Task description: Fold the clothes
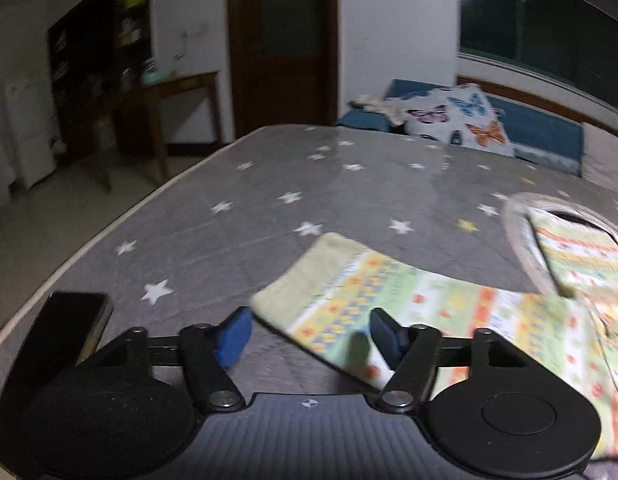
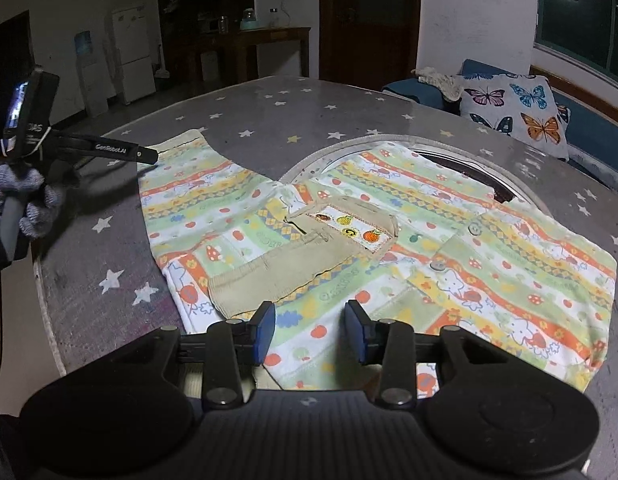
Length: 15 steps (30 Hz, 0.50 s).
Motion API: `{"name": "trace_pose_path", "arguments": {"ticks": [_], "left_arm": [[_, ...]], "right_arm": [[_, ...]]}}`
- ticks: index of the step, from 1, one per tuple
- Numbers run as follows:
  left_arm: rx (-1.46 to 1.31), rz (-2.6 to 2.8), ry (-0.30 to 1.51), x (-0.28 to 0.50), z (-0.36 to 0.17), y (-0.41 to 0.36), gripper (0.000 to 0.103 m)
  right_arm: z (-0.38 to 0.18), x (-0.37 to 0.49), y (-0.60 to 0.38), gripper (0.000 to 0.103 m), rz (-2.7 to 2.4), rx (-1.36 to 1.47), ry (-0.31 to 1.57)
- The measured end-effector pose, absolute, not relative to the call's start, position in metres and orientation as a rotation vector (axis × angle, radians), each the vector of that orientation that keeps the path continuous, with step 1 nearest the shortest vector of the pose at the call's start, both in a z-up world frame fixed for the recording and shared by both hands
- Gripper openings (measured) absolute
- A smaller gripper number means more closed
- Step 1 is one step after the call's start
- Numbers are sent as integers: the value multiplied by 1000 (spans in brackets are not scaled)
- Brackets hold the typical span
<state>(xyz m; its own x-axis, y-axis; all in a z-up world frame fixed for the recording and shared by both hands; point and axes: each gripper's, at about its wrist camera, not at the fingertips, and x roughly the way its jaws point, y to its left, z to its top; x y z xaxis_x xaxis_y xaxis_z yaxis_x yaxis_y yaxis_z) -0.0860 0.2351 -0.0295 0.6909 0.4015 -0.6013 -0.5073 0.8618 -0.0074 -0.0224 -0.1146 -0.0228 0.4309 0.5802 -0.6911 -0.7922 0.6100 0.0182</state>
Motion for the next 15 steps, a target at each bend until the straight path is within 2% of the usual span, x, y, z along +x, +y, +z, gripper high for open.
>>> {"name": "trace_pose_path", "arguments": {"ticks": [3,6,10,15], "left_arm": [[-235,525,640,-83,-32,249,44],[-249,526,630,-81,-31,253,35],[-280,503,617,-81,-29,255,8],[-289,420,550,-87,-6,232,6]], "right_arm": [[-22,-22,-115,39,876,-326,719],[-21,-22,-115,39,873,-315,720],[-18,-24,-118,38,872,-299,715],[-12,-25,-128,38,858,-264,705]]}}
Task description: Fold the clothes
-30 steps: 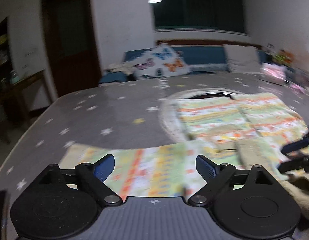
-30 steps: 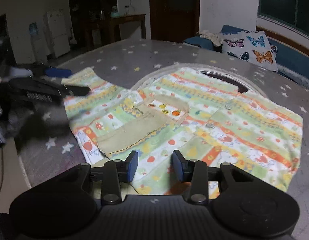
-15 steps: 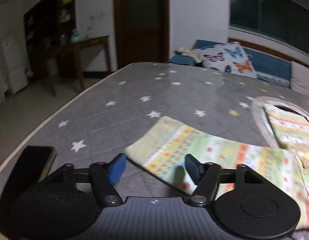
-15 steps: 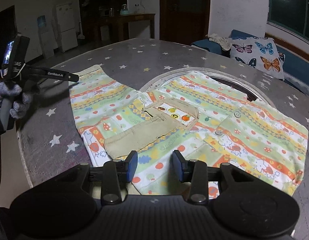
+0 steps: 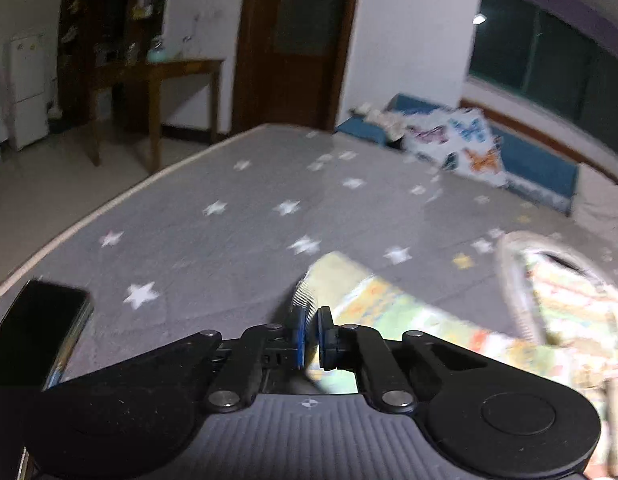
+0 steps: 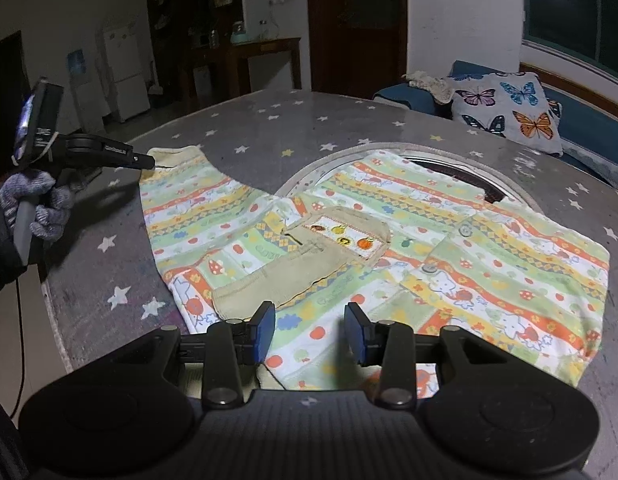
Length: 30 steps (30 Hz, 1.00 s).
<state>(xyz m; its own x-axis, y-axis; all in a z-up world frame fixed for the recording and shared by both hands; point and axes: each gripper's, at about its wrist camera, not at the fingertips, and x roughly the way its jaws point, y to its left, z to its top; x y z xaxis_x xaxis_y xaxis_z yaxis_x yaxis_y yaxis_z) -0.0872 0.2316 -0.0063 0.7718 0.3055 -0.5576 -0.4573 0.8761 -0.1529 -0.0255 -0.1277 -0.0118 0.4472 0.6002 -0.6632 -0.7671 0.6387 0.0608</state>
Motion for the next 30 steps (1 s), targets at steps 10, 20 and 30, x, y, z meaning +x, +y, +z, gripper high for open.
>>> {"name": "trace_pose_path", "arguments": {"ticks": [10,20,30], "left_arm": [[-286,-53,408,-81,63,113,6],[-186,-477,578,-57,37,-11,7],[-81,-380,605,-74,24,30,29]], "right_arm": [[0,-20,-176,38,749,-161,681],[-1,-10,-242,38,597,-15,702],[-9,-1,-234,38,634,44,751]]}}
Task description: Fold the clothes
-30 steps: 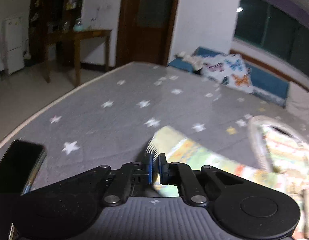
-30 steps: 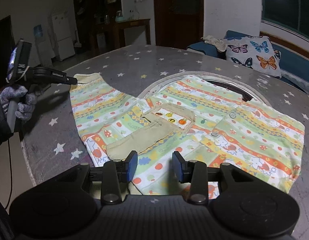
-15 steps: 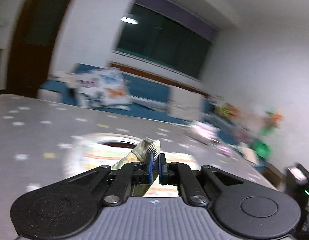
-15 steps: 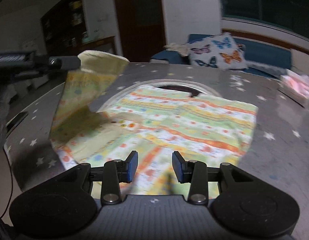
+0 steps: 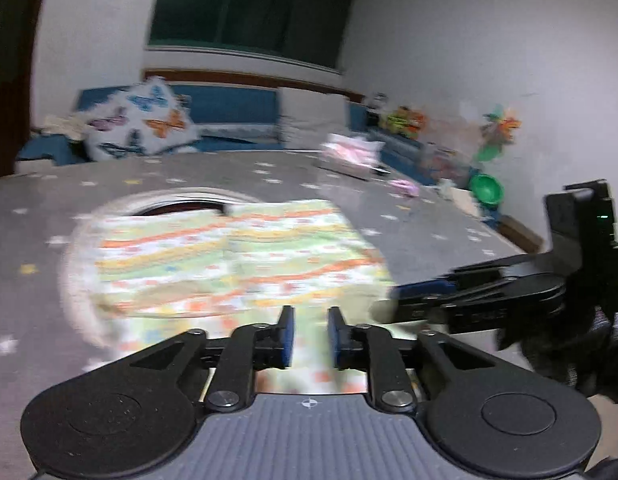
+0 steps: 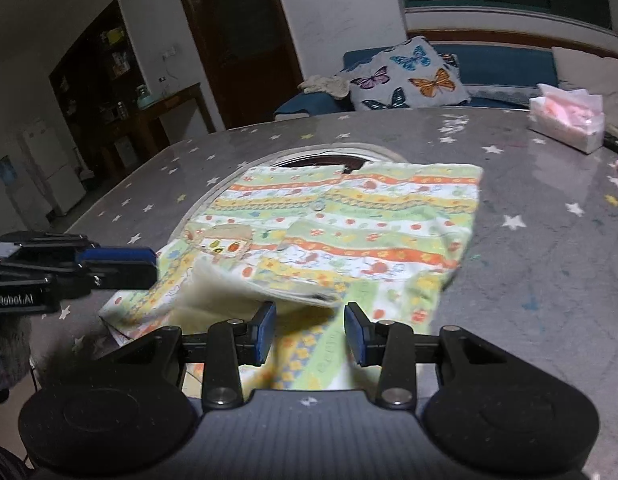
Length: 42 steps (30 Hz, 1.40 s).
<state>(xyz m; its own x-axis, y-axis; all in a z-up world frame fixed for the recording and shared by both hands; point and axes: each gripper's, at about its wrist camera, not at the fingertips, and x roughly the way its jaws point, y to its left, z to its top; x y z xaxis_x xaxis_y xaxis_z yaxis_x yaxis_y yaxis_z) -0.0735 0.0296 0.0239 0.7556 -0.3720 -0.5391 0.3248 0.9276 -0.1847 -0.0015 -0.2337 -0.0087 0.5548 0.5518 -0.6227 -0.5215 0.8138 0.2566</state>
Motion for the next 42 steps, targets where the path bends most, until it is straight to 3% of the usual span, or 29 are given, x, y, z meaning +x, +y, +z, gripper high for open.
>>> {"name": "trace_pose_path", "arguments": {"ticks": [10,25,26,28,30,36,42], "left_arm": [[-79,-190,656,-75,9,93,29],[67,-215,640,-39,-8,61,29],[75,-212,644,-38,-10,60,29],[94,-205,651,-35,-15,59,29],[111,-197,655,-34,-18,58,29],[133,-173,656,-32,-23,60,28],[170,-159,652,-32,-27,60,28]], "right_arm": [[-1,0,-247,38,571,123,762],[-29,20,-228,38,542,133,829],[-29,19,-226,37,539,119,827],[-30,16,-220,17,531,76,816],[-29,14,-217,10,523,43,810],[-8,10,-211,7,499,-37,702],[-27,20,-210,8,478,-51,775]]}}
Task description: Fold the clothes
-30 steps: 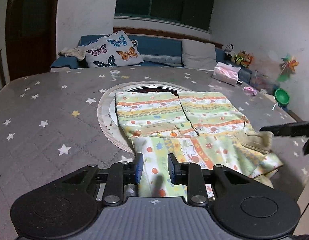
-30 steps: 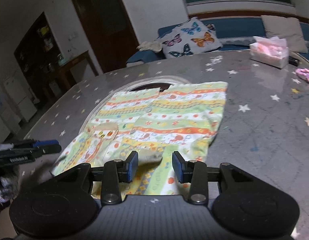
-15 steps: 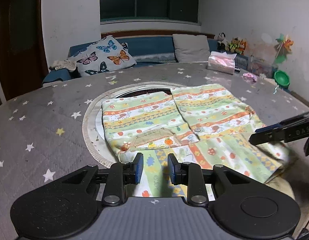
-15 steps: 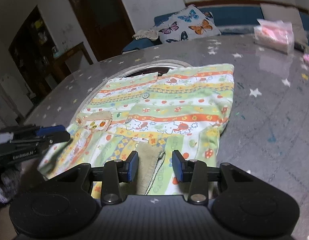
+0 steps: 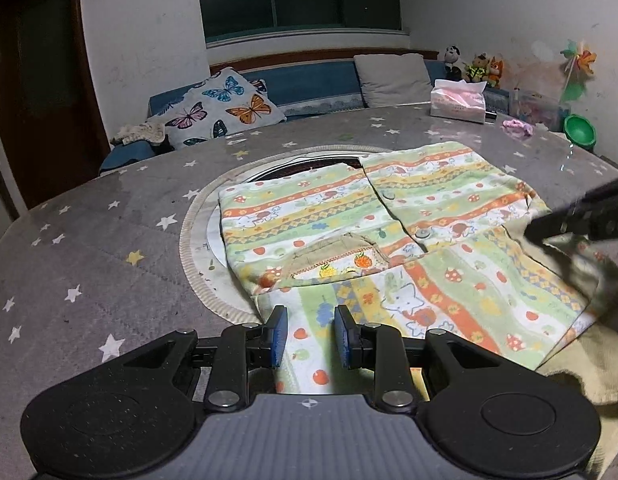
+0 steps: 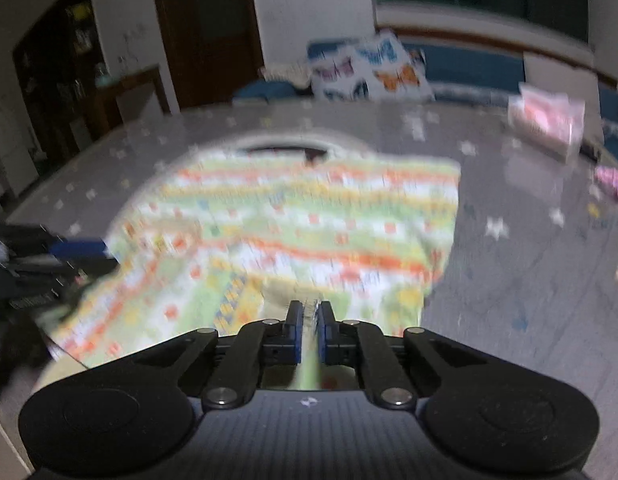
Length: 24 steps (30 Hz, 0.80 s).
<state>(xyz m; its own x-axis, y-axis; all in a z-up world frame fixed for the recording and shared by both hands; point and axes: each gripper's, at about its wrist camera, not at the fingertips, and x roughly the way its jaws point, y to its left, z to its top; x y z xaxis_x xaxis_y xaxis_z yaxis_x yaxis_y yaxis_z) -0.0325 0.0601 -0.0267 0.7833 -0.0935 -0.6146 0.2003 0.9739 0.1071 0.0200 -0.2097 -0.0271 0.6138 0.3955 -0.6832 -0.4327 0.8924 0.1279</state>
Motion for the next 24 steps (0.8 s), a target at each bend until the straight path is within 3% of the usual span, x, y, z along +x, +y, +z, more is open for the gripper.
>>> {"name": "trace_pose_path", "arguments": {"ticks": [2,10,15,19,24], "left_arm": [[176,-163,646,-35,-22,59,28],[196,-284,596,-45,-8,30,29],[269,-327,627,-54,-23,16,30],[285,-310,611,-72,-28,30,45],[248,-255,618,-86,-31,50,49]], "right_arm": [[-23,18,-214,15,477,-41,765],[-9,-2,-195,16,670,-111,749],[-22,-17,-193,23,718,-185,786],[-20,-34,-202,28,731,-245,783],[-17,-33,-206,30,723,-211,769]]}}
